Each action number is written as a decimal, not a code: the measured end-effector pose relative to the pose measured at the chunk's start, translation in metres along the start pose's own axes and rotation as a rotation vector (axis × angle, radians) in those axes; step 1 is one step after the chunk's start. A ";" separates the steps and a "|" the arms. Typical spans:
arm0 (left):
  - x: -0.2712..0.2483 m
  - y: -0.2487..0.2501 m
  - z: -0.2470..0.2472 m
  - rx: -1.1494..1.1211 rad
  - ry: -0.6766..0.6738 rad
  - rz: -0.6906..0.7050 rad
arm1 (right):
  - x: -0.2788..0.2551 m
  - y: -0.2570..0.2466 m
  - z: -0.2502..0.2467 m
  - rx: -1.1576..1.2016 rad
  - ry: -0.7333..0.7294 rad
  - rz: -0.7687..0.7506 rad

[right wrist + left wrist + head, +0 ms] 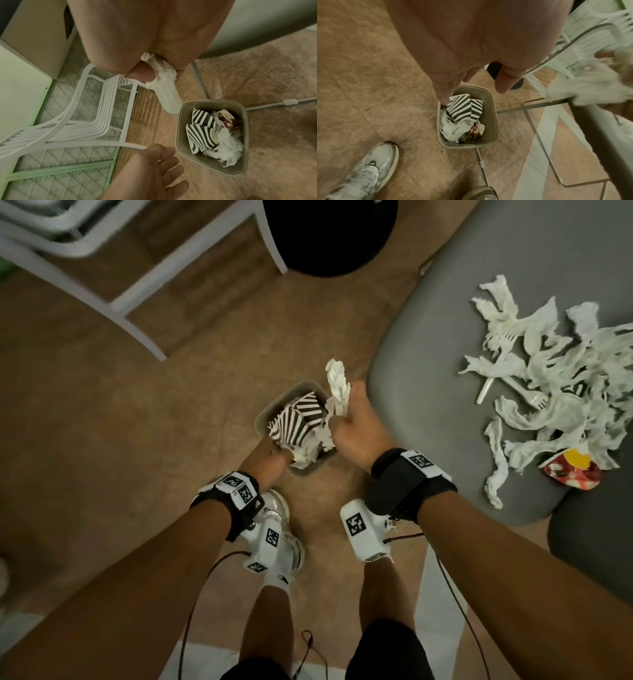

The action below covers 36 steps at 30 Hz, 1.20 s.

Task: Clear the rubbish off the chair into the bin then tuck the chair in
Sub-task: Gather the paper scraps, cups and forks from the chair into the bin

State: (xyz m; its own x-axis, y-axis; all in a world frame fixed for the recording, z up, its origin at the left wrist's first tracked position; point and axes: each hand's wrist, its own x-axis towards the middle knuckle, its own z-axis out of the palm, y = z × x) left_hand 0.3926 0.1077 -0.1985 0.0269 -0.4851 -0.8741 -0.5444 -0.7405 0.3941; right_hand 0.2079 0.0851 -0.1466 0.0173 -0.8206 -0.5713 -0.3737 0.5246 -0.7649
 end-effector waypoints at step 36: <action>-0.023 0.218 0.138 0.716 -0.050 0.646 | -0.002 0.067 -0.275 -0.182 0.445 0.070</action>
State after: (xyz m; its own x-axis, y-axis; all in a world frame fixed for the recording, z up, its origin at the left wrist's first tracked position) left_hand 0.1578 0.0221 -0.1318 -0.4838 -0.6670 -0.5667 -0.8242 0.1294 0.5513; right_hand -0.0723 0.0601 -0.1151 -0.3975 -0.8226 -0.4066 -0.5165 0.5668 -0.6419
